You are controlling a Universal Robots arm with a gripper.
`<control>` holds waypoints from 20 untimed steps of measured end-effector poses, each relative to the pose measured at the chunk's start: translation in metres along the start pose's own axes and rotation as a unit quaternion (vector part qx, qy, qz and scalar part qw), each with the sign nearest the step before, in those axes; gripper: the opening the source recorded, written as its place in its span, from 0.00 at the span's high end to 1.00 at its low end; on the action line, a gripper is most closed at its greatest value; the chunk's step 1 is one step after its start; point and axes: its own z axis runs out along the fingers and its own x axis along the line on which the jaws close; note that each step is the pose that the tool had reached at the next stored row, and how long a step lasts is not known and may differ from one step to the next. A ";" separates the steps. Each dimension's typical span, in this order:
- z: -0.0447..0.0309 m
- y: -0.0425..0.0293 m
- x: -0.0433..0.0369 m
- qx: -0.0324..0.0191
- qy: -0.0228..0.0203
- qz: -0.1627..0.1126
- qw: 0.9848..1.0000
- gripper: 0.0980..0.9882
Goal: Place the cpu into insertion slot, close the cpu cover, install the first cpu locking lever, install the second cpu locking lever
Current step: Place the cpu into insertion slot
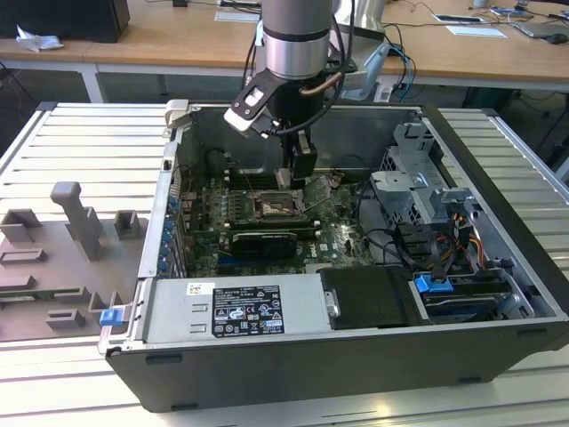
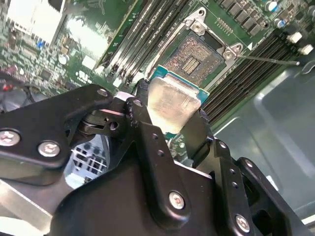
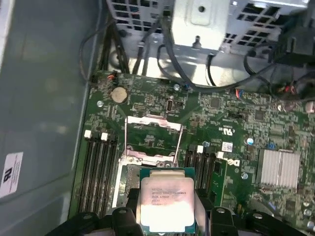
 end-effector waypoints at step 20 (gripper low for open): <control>0.0193 -0.0067 0.0123 0.000 0.000 0.011 1.000 0.52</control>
